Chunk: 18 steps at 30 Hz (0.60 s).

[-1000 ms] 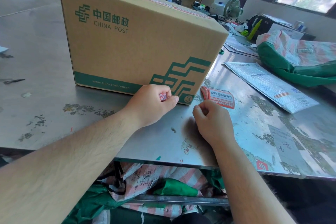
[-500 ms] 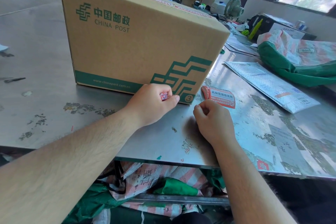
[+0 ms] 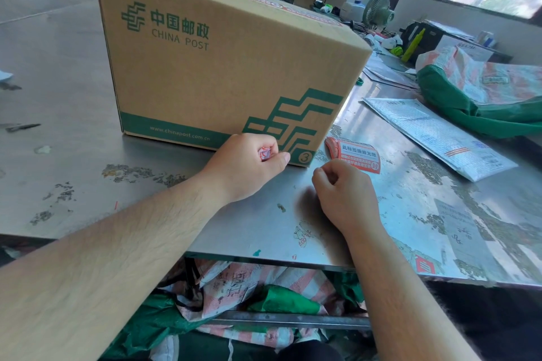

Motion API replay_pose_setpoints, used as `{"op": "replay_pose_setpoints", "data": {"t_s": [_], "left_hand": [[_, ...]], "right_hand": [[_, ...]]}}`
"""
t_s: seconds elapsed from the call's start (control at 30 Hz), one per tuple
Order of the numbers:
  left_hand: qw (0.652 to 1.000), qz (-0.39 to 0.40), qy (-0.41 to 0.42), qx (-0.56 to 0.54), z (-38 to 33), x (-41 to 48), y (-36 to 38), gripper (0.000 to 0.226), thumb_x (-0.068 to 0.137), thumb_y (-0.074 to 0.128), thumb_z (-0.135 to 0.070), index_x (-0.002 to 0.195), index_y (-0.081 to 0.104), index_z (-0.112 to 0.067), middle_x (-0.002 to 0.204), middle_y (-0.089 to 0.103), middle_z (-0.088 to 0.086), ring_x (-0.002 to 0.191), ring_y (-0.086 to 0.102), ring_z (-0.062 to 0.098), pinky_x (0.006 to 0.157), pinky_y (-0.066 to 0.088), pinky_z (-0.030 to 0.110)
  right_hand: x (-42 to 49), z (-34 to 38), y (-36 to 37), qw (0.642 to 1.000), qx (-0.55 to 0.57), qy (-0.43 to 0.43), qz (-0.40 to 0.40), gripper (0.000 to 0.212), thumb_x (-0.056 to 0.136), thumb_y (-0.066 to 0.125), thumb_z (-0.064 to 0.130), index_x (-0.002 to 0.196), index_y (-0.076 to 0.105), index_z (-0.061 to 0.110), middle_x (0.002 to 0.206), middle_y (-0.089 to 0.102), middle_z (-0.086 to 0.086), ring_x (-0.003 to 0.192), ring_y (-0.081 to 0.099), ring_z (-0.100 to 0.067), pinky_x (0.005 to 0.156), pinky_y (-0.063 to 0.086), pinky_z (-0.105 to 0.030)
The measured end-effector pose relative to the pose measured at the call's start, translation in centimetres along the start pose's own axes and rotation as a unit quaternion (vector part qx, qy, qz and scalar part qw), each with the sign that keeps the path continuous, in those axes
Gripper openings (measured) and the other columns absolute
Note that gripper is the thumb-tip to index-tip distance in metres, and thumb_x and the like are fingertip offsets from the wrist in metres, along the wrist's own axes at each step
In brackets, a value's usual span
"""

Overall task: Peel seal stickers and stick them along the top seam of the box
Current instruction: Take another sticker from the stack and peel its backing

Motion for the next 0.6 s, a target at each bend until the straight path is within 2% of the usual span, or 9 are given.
{"op": "replay_pose_setpoints", "data": {"t_s": [0.3,0.47,0.6], "left_hand": [[1.000,-0.004,0.006,0.004,-0.03,0.01,-0.04,0.043,0.091,0.062,-0.035,0.058,0.042,-0.016,0.043,0.034,-0.008,0.045,0.031,0.010,0.049,0.026,0.026],[1.000,-0.005,0.005,0.004,0.01,0.08,0.01,0.043,0.091,0.061,-0.036,0.056,0.041,-0.019,0.043,0.035,-0.008,0.046,0.032,0.010,0.049,0.027,0.026],[1.000,-0.006,0.003,0.003,0.08,0.11,0.05,0.043,0.090,0.062,-0.036,0.056,0.041,-0.019,0.043,0.035,-0.007,0.046,0.031,0.010,0.050,0.027,0.026]], "right_hand": [[0.01,0.08,-0.01,1.000,0.002,-0.003,0.003,0.018,0.089,0.055,0.030,0.077,0.065,0.021,0.072,0.065,0.007,0.073,0.058,-0.016,0.060,0.041,-0.028],[0.03,0.08,-0.04,1.000,-0.001,-0.005,0.001,0.018,0.089,0.055,0.029,0.075,0.064,0.021,0.070,0.063,0.008,0.071,0.057,-0.014,0.056,0.038,-0.023],[0.05,0.12,0.00,1.000,0.000,-0.006,0.002,0.018,0.089,0.055,0.029,0.076,0.064,0.020,0.071,0.064,0.008,0.073,0.057,-0.016,0.058,0.039,-0.028]]}}
Point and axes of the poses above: each hand's wrist, its own x-axis towards the middle knuckle, its own y-axis out of the palm, z = x × y, the point moved 6 cm from there along x, towards the middle knuckle
